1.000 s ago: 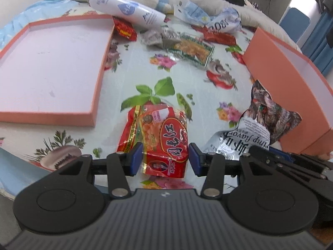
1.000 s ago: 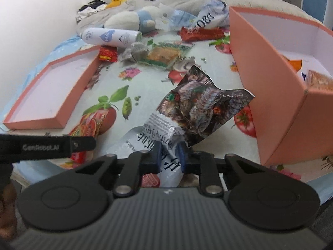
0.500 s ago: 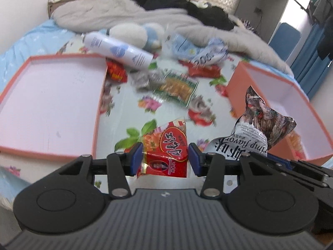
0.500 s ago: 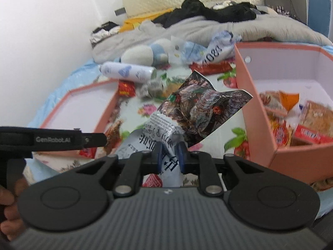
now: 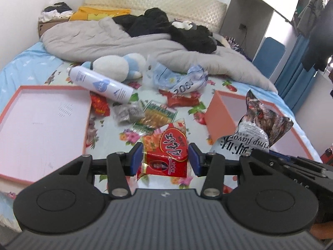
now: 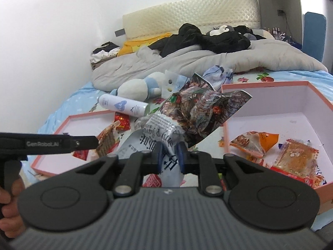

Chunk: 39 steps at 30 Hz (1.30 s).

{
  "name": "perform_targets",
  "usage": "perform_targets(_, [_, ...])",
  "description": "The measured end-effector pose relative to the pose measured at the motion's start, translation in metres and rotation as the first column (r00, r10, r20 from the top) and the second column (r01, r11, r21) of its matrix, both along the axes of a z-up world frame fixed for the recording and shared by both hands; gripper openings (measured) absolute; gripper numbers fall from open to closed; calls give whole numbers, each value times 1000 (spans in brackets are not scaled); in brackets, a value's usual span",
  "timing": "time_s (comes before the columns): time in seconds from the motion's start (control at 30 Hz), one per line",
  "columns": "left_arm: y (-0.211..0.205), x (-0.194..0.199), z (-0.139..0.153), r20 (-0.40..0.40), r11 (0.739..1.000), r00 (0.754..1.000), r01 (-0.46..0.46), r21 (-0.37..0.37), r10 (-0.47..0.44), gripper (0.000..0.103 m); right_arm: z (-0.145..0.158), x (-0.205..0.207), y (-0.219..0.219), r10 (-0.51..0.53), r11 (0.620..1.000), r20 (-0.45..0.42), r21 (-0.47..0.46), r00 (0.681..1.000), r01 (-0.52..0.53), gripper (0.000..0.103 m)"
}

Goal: Organize snacks
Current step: 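Carry the silver bag over the box with the right gripper and open it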

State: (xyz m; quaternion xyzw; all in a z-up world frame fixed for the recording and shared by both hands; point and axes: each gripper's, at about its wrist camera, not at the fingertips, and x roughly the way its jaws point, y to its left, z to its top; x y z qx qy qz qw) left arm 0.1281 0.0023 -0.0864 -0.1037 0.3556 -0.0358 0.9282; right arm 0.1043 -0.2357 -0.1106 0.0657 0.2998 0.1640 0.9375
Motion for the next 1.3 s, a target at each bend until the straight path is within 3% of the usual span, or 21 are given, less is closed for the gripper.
perform_targets(0.4, [-71,37,53,127,992,984,128,14,-129,53,44,11,-55,-81,996,104,-31,991,85,19])
perform_targets(0.43, [-80,42,56,134,990,981,141,13,-141,51,45,12,-62,-93,995,110,-32,990,97,19])
perform_targets(0.47, [-88,47,57,135,988,979,153,10,-153,34,47,12,-69,-107,993,116,-32,987,112,19])
perform_targets(0.53, [-104,58,57,126,984,977,177,-5,-175,33,48,14,-86,-134,990,124,-29,983,139,19])
perform_targets(0.7, [-152,88,38,72,970,968,242,4,-242,31,31,25,-126,-192,978,116,-56,975,199,19])
perform_targets(0.9, [-198,110,-4,-25,957,957,288,35,-287,31,-20,42,-174,-268,963,-6,-44,964,267,19])
perform_targets(1.03, [-200,114,-30,-74,958,958,281,51,-277,31,-51,50,-192,-292,956,-89,-40,952,289,19])
perform_targets(1.2, [-180,114,-52,-114,972,970,223,74,-214,32,-64,52,-198,-298,955,-115,-27,948,297,19])
perform_targets(1.3, [-163,114,-69,-166,980,971,184,75,-170,47,-67,54,-200,-298,954,-123,-13,947,299,19])
